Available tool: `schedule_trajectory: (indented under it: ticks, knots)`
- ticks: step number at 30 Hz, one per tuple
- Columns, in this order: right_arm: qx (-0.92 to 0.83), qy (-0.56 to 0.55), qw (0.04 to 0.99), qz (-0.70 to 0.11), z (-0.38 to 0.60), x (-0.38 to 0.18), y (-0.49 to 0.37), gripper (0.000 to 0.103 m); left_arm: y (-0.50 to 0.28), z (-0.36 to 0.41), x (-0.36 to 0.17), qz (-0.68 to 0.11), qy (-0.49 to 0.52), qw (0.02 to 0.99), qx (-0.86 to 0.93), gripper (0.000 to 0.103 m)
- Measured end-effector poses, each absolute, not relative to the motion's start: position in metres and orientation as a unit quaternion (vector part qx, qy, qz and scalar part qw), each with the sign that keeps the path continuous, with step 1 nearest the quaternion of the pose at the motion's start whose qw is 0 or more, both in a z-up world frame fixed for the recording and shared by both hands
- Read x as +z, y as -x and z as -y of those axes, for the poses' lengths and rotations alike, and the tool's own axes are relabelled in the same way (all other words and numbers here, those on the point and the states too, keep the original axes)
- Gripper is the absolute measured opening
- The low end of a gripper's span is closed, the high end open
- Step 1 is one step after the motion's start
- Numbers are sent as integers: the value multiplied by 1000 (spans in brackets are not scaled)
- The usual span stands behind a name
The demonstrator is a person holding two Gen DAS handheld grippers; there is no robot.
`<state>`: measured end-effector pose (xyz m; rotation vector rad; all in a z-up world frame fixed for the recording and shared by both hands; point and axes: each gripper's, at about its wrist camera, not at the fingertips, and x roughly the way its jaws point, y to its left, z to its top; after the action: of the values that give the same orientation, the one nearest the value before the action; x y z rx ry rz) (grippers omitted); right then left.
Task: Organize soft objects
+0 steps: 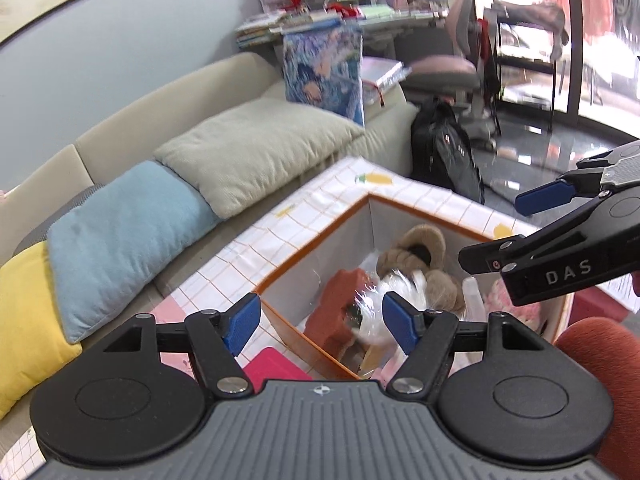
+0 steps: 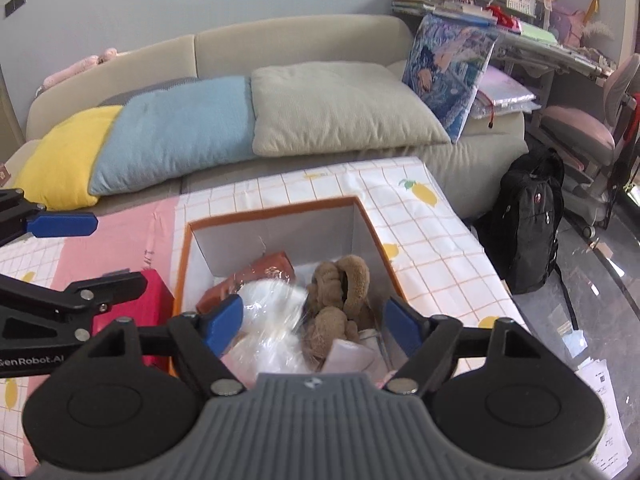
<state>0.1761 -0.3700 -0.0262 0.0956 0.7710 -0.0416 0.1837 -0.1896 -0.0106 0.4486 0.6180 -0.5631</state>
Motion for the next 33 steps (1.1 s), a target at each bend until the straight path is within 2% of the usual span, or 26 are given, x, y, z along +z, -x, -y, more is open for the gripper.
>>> schedule_trajectory:
  ticks: [10,15,21,24,28,33]
  knots:
    - [-7,-53,947,-317,348,19,-121,85,-133,141,36,-254,-146,926,-236,82]
    - [-7,-64,953,-296,331,21,-90,85,-112,112,49,-271,-66,937,-211,82]
    - [-13,-81,954,-289,312,13,-64,85,-82,88,36,-271,-26,948,-166,81]
    - [-12,-81,956,-281,298,9,-50,88,-70,79,27,-274,-11,953,-129,78]
    - [-10,-49,961,-272,275,-1,-34,91,-54,74,16,-260,-12,962,-78,78]
    - [-10,-24,959,-281,258,-19,-20,92,-46,66,-1,-279,0,960,-30,79]
